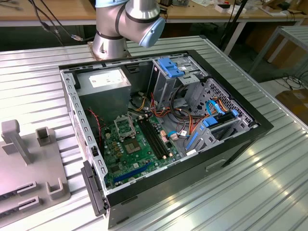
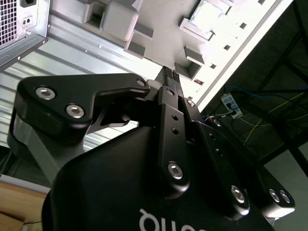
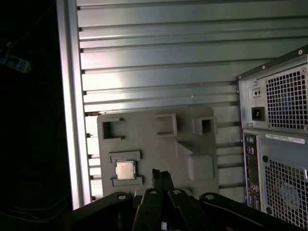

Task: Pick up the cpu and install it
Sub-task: 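Reach for the cpu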

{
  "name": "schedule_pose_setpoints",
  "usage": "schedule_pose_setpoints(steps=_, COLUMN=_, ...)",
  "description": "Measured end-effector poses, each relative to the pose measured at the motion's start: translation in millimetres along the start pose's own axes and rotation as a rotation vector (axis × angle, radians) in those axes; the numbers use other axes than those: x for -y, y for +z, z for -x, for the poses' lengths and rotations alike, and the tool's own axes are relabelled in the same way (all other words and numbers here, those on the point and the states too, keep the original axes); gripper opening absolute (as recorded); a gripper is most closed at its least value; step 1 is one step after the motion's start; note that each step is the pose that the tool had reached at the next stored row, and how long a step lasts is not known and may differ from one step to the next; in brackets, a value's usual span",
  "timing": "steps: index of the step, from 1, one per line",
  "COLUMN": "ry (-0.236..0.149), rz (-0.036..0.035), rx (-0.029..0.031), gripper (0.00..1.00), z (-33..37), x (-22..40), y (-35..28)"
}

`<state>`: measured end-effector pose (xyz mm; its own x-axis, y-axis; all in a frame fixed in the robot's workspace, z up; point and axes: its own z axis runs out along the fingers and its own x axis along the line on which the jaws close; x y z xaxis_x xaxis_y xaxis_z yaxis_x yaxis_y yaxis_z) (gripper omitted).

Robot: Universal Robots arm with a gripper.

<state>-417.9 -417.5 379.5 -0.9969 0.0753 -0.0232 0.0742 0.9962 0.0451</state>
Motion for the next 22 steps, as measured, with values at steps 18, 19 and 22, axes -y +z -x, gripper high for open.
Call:
schedule_pose_setpoints(steps=18, ry=0.0, rz=0.0, rx=0.0, gripper=0.11, z=-13.9, x=1.1, y=0.1)
schedule_pose_setpoints(steps=19, ry=0.0, rz=0.0, rx=0.0, gripper=0.11, z=-14.1, x=1.1, y=0.1)
schedule_pose_setpoints(steps=22, ry=0.0, rz=0.0, rx=0.0, gripper=0.11, z=-14.4, x=1.1, y=0.1)
